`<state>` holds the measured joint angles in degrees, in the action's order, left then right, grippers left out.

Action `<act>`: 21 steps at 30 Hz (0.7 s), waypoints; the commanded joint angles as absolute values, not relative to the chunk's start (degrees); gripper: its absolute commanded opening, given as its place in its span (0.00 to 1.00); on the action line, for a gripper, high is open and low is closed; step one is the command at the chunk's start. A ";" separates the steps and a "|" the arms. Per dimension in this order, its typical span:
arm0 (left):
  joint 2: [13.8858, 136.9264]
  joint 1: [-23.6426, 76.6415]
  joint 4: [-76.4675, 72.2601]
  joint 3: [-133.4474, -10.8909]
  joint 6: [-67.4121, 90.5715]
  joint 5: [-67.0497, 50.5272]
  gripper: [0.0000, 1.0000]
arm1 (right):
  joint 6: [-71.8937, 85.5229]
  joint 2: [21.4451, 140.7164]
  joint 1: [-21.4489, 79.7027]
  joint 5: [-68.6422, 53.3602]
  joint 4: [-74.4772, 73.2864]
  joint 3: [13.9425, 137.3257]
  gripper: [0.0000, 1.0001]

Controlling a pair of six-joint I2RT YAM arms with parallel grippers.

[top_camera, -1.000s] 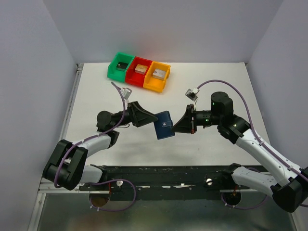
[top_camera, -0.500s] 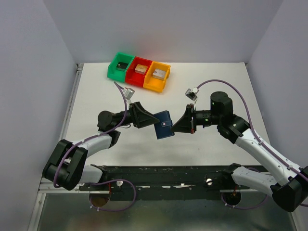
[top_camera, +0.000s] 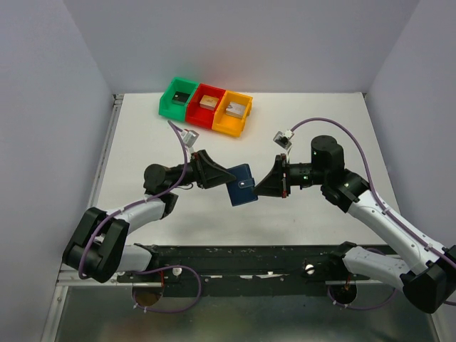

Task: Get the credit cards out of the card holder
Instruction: Open the card holder.

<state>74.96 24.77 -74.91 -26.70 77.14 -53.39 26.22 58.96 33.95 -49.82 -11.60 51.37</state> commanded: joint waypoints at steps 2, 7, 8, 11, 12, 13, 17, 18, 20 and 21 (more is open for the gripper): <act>73.04 24.79 -91.32 -28.12 76.46 -54.41 0.52 | 24.96 59.24 34.19 -50.10 -10.02 50.63 0.01; 72.69 24.79 -91.41 -28.48 76.82 -54.49 0.59 | 24.61 59.33 34.10 -49.75 -10.02 50.19 0.01; 72.69 24.79 -91.32 -28.56 76.82 -54.49 0.58 | 24.52 59.33 34.10 -49.75 -10.02 50.19 0.00; 72.69 24.70 -91.32 -28.56 76.99 -54.58 0.54 | 24.43 59.50 34.10 -49.66 -10.02 50.01 0.00; 72.60 24.78 -91.41 -28.56 76.99 -54.67 0.52 | 24.35 59.50 34.10 -49.57 -10.11 50.01 0.01; 72.68 24.79 -91.41 -28.39 76.91 -54.67 0.50 | 24.35 59.50 34.10 -49.40 -10.11 49.92 0.01; 72.42 24.70 -91.41 -28.04 76.73 -54.49 0.40 | 23.91 59.76 34.10 -49.13 -10.37 49.83 0.01; 72.42 24.78 -91.41 -28.04 76.73 -54.58 0.37 | 23.82 59.77 34.19 -49.04 -10.46 49.92 0.01; 72.33 24.70 -91.32 -28.12 76.73 -54.75 0.35 | 23.73 59.94 34.10 -48.96 -10.63 49.83 0.00; 72.25 24.61 -91.49 -27.95 76.73 -54.67 0.33 | 23.64 60.12 34.01 -48.87 -10.72 49.92 0.00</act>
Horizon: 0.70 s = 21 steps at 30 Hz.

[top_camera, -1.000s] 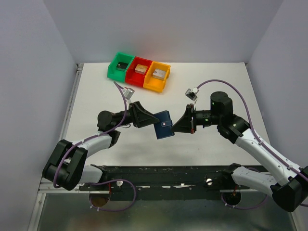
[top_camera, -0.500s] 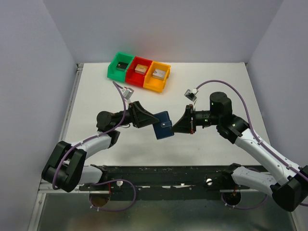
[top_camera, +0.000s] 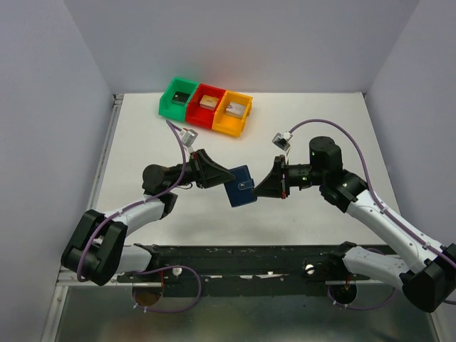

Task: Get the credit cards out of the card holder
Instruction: Open the card holder.

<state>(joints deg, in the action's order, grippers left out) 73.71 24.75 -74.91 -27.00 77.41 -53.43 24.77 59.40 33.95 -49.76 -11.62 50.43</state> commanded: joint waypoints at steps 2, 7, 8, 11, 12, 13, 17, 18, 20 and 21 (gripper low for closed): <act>72.16 24.61 -91.41 -28.04 76.82 -54.76 0.28 | 23.29 60.12 34.01 -48.61 -10.98 49.92 0.01; 72.42 24.43 -88.08 -29.18 77.17 -55.19 0.08 | 21.88 59.07 34.10 -44.14 -16.25 52.73 0.31; 72.16 24.35 -86.15 -29.44 76.47 -55.20 0.06 | 21.28 58.11 34.10 -42.12 -17.56 53.34 0.47; 69.36 24.35 -76.15 -30.49 71.91 -54.50 0.00 | 19.17 55.90 34.10 -35.36 -22.92 55.54 0.68; 67.87 24.43 -69.85 -30.85 68.76 -53.80 0.00 | 18.46 54.94 34.19 -33.16 -24.59 56.59 0.69; 65.85 24.52 -62.39 -31.63 65.34 -52.92 0.00 | 17.67 54.32 34.10 -30.35 -26.44 57.12 0.71; 57.85 27.67 -26.03 -38.30 45.14 -40.91 0.00 | 15.21 52.56 34.97 -19.81 -32.07 60.72 0.78; 56.79 29.08 -18.53 -41.02 41.78 -35.47 0.00 | 14.42 52.56 35.59 -16.73 -33.39 61.52 0.77; 57.12 31.81 -7.08 -45.33 39.03 -27.20 0.00 | 13.45 52.47 37.17 -9.79 -34.63 62.84 0.75; 57.74 32.95 -3.29 -46.74 39.46 -24.64 0.00 | 13.19 52.47 38.13 -6.45 -34.89 63.36 0.74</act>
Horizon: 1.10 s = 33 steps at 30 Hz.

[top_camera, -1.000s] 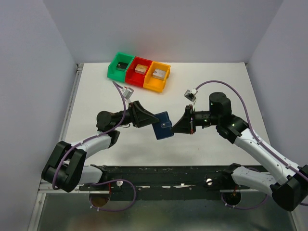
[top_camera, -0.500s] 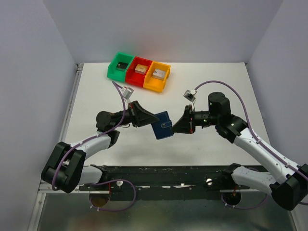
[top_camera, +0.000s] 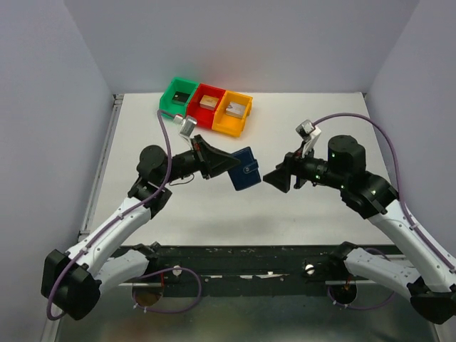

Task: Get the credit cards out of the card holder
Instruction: Open the card holder.

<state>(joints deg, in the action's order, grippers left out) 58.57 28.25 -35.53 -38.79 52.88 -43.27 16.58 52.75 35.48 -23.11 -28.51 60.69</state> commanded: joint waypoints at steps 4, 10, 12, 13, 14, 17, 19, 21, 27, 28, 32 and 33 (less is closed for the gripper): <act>60.73 36.73 7.28 -51.14 44.63 -14.35 0.00 | 11.52 53.17 44.19 7.96 -35.07 65.74 0.72; 63.89 42.53 18.10 -58.09 48.43 -3.62 0.00 | 8.18 57.56 54.92 26.17 -35.33 70.31 0.71; 63.98 44.55 20.12 -60.11 48.69 -0.54 0.00 | 8.09 58.88 57.56 30.22 -34.55 70.66 0.69; 63.90 45.17 20.65 -60.90 48.69 1.39 0.00 | 7.91 59.50 59.13 31.45 -34.11 70.84 0.68; 63.98 45.78 21.61 -61.87 49.13 2.45 0.00 | 8.00 60.37 59.93 32.07 -33.93 71.10 0.68; 64.42 46.49 25.22 -64.33 51.59 5.18 0.00 | 9.22 62.48 61.78 31.91 -34.37 72.33 0.67; 64.25 46.84 26.36 -64.51 53.08 6.32 0.00 | 10.45 63.63 62.66 31.20 -34.37 72.77 0.67; 64.16 46.93 26.45 -63.99 54.66 6.85 0.00 | 11.59 64.51 63.45 30.68 -34.19 73.21 0.67; 63.63 47.20 28.30 -63.63 59.50 8.52 0.00 | 13.62 68.02 65.21 30.15 -34.28 74.62 0.66; 63.55 47.28 28.47 -63.72 59.94 8.70 0.00 | 13.80 68.64 65.39 30.15 -34.36 74.88 0.66; 62.93 47.20 28.92 -63.54 62.31 9.14 0.00 | 14.76 70.75 65.65 29.97 -34.72 75.76 0.66; 62.76 47.20 29.00 -63.37 62.66 9.31 0.00 | 15.03 71.01 65.65 29.97 -34.80 75.85 0.65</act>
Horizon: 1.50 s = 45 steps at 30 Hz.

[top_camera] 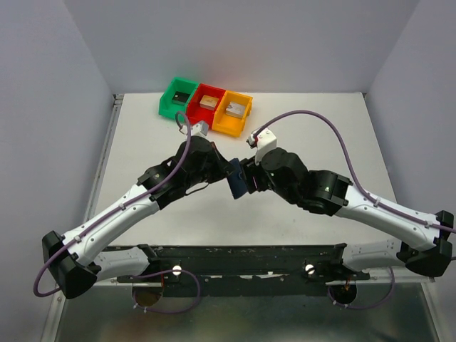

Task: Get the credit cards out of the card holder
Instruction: Open the card holder.

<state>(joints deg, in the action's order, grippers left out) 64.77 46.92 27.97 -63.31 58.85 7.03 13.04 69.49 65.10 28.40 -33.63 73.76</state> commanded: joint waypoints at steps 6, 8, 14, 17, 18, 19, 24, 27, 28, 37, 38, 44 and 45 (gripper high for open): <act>61.61 47.20 28.92 -63.11 65.04 9.58 0.00 | 16.17 72.51 65.65 29.09 -34.37 75.59 0.65; 61.44 47.20 28.65 -62.93 65.56 9.32 0.00 | 16.43 73.21 65.65 28.92 -34.19 75.67 0.65; 61.35 47.28 28.74 -63.19 66.18 8.88 0.00 | 16.96 74.27 65.65 28.83 -33.84 75.94 0.63; 61.26 47.20 28.65 -63.02 66.27 8.70 0.00 | 16.88 74.79 65.65 28.92 -33.75 76.11 0.63; 61.17 47.28 28.48 -63.02 66.36 8.70 0.00 | 16.79 75.06 65.65 28.92 -33.84 76.29 0.62; 61.08 47.20 28.39 -63.02 66.36 8.61 0.00 | 16.87 75.49 65.57 29.09 -34.01 76.46 0.61; 61.00 47.29 27.60 -62.67 66.36 7.91 0.00 | 16.61 77.08 65.65 30.14 -34.89 77.43 0.59; 61.09 47.37 27.51 -62.75 66.27 7.74 0.00 | 16.35 78.04 65.57 31.02 -35.77 77.87 0.56; 61.08 47.29 27.42 -62.67 66.18 7.73 0.00 | 16.43 78.39 65.65 31.20 -36.12 77.87 0.56; 60.30 47.29 26.90 -62.40 65.92 7.73 0.00 | 16.26 80.59 65.57 32.78 -38.41 78.84 0.48; 60.21 47.29 26.81 -62.32 65.92 7.73 0.00 | 16.26 80.77 65.57 32.87 -38.50 78.84 0.46; 59.94 47.37 26.63 -62.23 65.74 7.65 0.00 | 16.08 81.39 65.57 33.22 -39.29 79.10 0.34; 60.03 47.29 26.63 -62.14 65.74 7.73 0.00 | 16.00 81.47 65.65 33.40 -39.29 79.10 0.32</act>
<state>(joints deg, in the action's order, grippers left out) 62.26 46.96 29.47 -62.04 65.17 8.38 16.36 80.07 65.73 30.59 -35.79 77.82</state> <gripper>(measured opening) 0.057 0.348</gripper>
